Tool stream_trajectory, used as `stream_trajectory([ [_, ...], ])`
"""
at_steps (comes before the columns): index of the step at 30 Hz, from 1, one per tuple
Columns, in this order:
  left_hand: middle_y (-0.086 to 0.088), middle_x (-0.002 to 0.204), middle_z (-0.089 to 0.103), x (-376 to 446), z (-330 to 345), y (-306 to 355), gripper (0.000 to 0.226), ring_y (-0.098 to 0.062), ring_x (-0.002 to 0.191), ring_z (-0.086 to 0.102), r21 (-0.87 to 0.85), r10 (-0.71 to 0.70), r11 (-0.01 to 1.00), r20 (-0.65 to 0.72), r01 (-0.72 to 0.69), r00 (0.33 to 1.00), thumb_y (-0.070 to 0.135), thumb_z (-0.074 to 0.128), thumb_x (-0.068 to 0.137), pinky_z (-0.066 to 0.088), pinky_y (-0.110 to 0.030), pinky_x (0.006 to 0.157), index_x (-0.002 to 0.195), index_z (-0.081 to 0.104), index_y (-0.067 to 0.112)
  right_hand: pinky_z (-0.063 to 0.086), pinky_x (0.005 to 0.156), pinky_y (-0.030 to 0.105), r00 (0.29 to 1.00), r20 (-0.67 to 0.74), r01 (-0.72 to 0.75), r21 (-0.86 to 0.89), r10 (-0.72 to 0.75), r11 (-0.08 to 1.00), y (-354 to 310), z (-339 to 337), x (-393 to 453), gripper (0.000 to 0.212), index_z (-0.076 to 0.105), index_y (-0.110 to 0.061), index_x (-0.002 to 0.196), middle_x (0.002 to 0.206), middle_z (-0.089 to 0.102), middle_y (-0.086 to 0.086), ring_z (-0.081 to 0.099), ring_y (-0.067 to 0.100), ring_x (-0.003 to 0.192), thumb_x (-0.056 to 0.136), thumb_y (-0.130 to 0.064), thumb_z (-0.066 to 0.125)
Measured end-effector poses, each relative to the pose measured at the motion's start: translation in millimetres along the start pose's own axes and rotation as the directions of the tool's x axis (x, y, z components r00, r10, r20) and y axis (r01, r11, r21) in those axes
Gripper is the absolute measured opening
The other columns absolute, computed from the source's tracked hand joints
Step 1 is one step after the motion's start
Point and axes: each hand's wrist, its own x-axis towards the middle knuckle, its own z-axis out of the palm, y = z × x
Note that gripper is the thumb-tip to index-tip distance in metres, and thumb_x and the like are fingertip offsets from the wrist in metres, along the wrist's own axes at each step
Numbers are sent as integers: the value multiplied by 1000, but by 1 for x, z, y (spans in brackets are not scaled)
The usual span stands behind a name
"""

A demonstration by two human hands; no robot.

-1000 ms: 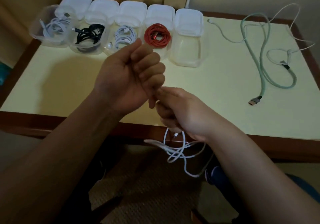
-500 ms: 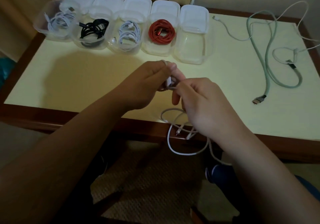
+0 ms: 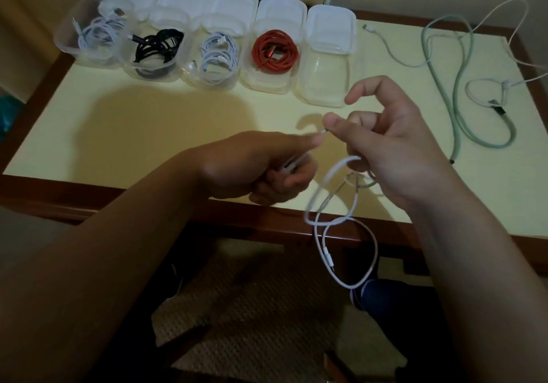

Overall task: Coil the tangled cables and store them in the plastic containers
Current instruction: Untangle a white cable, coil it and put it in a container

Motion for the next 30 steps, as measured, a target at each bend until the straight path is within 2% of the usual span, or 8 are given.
stream_trajectory([
  [4, 2, 55, 18, -4, 0, 0, 50, -10, 46, 13, -366, 95, 929, 122, -44, 988, 36, 31, 107, 10, -24, 40, 61, 42, 21, 30, 43, 20, 984, 111, -152, 125, 138, 981, 9, 10, 4, 19, 58, -22, 93, 56, 36, -2, 26, 12, 46, 86, -31, 74],
  [8, 5, 55, 28, 4, -6, -2, 43, -9, 48, 25, -773, 240, 632, 129, -54, 962, 32, 29, 109, 23, -21, 43, 70, 44, 19, 23, 38, 19, 910, 226, -384, 145, 348, 912, 19, 25, 3, 35, 60, -25, 71, 58, 36, -4, 27, 9, 44, 103, -40, 59],
  [11, -1, 61, 47, 14, -2, -6, 33, -14, 56, 47, -921, 264, 371, -16, -117, 964, 21, 38, 106, 43, -23, 54, 84, 59, 6, 20, 41, 21, 884, 220, -440, 88, 413, 894, 23, 38, 3, 38, 51, -20, 76, 57, 36, -4, 26, 9, 44, 110, -36, 51],
  [14, 0, 65, 53, 21, 3, -2, 35, -12, 58, 54, -872, 189, 287, -354, -396, 916, 16, 38, 106, 52, -24, 56, 91, 66, 3, 16, 45, 24, 863, 268, -453, 34, 429, 891, 21, 45, 0, 40, 45, -18, 74, 56, 29, -3, 22, 10, 46, 112, -33, 44],
  [18, -2, 68, 62, 24, -9, -2, 41, -14, 63, 63, -535, 157, 512, -711, -672, 685, 23, 33, 112, 58, -28, 66, 98, 65, 2, 28, 41, 21, 843, 324, -385, -194, 429, 902, 15, 44, -9, 42, 58, -12, 80, 52, 36, -4, 32, 8, 40, 112, -33, 43],
  [21, -4, 74, 70, 22, -32, -11, 47, -17, 75, 68, -94, 306, 826, -753, -556, 582, 23, 27, 113, 58, -33, 78, 99, 67, 2, 34, 47, 21, 893, 319, -145, -462, 316, 875, 8, 41, -17, 41, 70, -16, 85, 52, 46, -5, 39, 7, 42, 111, -36, 45],
  [26, 2, 74, 67, 16, -27, -22, 43, -7, 68, 64, 531, 435, 834, -473, -146, 766, 23, 35, 111, 49, -19, 69, 93, 69, 3, 34, 55, 19, 969, 246, 91, -484, 36, 871, 5, 41, -25, 34, 73, -23, 83, 50, 50, -17, 50, 0, 48, 109, -32, 53],
  [30, -9, 54, 51, 16, -13, -15, 53, -19, 50, 49, 424, 288, 897, -349, -124, 892, 25, 36, 108, 43, -23, 56, 62, 57, 10, 51, 76, 28, 975, 156, 209, -441, -155, 873, 2, 33, -20, 32, 75, -20, 84, 79, 74, -12, 69, 7, 79, 109, -25, 55],
])
